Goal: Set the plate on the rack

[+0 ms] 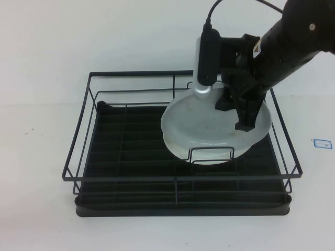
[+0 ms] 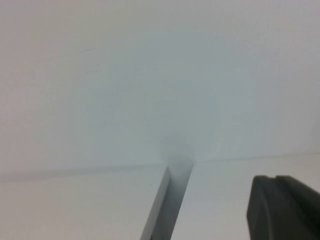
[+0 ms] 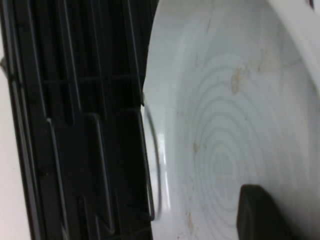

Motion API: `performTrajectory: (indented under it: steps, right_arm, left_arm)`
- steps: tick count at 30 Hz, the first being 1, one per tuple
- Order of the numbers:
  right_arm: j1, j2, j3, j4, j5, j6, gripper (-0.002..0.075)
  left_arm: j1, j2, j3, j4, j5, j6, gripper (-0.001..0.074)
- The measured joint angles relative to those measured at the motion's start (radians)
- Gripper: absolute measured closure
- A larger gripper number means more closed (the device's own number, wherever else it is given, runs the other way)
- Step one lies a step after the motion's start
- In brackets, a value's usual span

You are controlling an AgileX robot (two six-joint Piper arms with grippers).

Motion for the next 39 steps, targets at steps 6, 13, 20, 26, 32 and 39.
performTrajectory:
  steps: [6,13,20,26,32,39]
  right_arm:
    - [0.000,0.020,-0.001,-0.025,0.019,0.019,0.0559]
    - [0.000,0.059,-0.002,-0.045,0.025,0.045,0.0559]
    - [0.000,0.071,-0.002,-0.022,0.018,0.064,0.0454]
    - [0.000,0.071,-0.009,-0.036,0.011,0.142,0.0331]
    - [0.000,0.070,-0.131,-0.058,0.095,0.293,0.0324]
    - [0.000,-0.014,-0.338,-0.146,0.290,0.489,0.0328]
  left_arm:
    - [0.000,0.000,0.000,-0.076,-0.070,-0.105,0.0735]
    - [0.000,0.000,0.000,-0.034,-0.314,-0.205,0.0735]
    - [0.000,0.000,0.000,-0.045,-0.319,-0.164,0.0735]
    - [0.000,0.000,0.024,-0.623,-0.134,0.497,0.0735]
    - [-0.002,0.000,0.179,-0.746,-0.269,0.706,0.0735]
    - [-0.002,0.001,0.183,-0.734,-0.163,0.698,0.0735]
